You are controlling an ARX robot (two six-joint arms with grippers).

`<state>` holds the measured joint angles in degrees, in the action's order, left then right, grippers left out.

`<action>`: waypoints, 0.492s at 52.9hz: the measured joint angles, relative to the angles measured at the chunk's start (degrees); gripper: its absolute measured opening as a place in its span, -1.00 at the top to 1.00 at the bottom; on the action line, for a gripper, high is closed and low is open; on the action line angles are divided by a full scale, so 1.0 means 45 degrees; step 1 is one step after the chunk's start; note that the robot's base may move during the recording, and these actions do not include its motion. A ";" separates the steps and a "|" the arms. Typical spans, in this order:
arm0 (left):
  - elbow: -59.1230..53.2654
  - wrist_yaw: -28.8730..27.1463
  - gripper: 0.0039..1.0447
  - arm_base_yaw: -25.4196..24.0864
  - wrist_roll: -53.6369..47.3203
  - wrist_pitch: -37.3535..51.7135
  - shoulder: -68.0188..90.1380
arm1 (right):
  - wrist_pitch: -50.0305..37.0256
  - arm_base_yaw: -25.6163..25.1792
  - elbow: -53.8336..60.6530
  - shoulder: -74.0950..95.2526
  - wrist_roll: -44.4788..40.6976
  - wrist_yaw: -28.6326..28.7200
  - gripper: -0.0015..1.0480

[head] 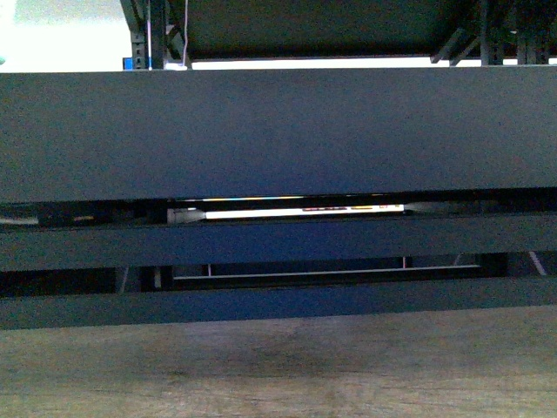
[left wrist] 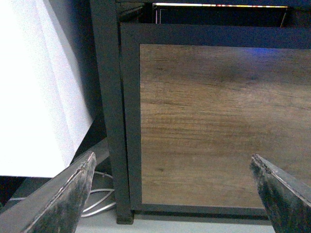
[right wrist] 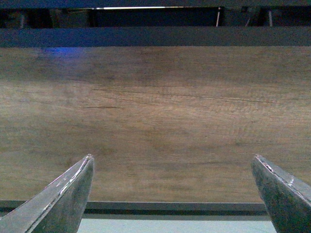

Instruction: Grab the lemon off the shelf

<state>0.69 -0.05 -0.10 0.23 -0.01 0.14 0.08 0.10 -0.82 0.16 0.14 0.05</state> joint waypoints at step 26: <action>0.0000 0.0015 -0.86 0.0000 0.0000 0.0000 0.0010 | 0.0000 0.0000 0.0000 0.0024 0.0000 -0.0010 -0.85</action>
<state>0.69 0.01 -0.10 0.23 -0.01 0.19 0.08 0.10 -0.82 0.27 0.14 0.01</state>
